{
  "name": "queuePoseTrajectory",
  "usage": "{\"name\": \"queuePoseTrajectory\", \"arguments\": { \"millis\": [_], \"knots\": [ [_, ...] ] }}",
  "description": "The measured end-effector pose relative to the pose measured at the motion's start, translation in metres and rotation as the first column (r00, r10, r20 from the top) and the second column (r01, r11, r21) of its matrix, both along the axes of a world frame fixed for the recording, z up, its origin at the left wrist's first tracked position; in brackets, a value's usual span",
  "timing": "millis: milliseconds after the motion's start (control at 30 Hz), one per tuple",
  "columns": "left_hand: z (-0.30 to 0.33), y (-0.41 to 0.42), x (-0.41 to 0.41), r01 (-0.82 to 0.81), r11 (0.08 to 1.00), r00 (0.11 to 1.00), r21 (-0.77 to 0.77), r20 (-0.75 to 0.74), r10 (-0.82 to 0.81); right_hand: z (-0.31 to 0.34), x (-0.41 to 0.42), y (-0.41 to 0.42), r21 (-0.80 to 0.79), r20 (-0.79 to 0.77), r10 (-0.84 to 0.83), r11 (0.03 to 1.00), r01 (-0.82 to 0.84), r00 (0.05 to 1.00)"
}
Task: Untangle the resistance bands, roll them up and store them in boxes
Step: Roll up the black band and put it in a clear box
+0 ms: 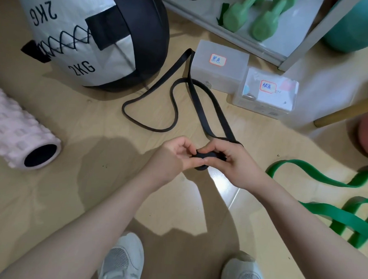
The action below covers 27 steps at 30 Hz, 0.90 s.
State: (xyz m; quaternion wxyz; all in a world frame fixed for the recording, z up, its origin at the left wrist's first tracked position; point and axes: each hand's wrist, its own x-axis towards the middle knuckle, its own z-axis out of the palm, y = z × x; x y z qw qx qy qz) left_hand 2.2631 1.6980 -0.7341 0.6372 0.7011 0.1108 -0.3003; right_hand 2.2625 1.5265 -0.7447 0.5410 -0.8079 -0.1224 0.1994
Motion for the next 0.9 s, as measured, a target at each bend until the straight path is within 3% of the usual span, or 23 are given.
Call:
{"name": "queuePoseTrajectory", "arguments": {
  "millis": [133, 300, 467, 733, 800, 900],
  "knots": [
    [0.000, -0.004, 0.004, 0.090, 0.991, 0.996, 0.095, 0.001, -0.091, 0.000, -0.004, -0.002, 0.008, -0.048, -0.027, 1.000, 0.028, 0.998],
    [-0.008, 0.000, -0.005, -0.009, 0.994, 0.998, 0.105, 0.057, 0.003, -0.002, -0.002, 0.007, -0.166, -0.075, -0.024, 0.986, 0.011, 0.997],
    [-0.019, 0.004, -0.011, -0.120, 0.989, 0.992, 0.088, 0.061, 0.115, -0.009, -0.004, 0.010, 0.059, -0.359, -0.148, 0.982, 0.181, 0.921],
    [-0.025, 0.014, -0.020, -0.232, 0.973, 0.971, -0.009, 0.055, 0.233, -0.015, 0.004, 0.011, 0.061, -0.333, -0.008, 0.998, 0.030, 0.943],
    [-0.025, 0.016, -0.019, -0.283, 0.959, 0.957, -0.007, 0.064, 0.283, -0.016, 0.000, 0.020, 0.065, -0.309, -0.084, 0.992, 0.109, 0.947],
    [-0.021, 0.016, -0.017, -0.369, 0.929, 0.928, -0.030, 0.052, 0.370, -0.018, -0.015, 0.041, 0.149, -0.358, -0.335, 0.901, 0.407, 0.872]
  ]
}}
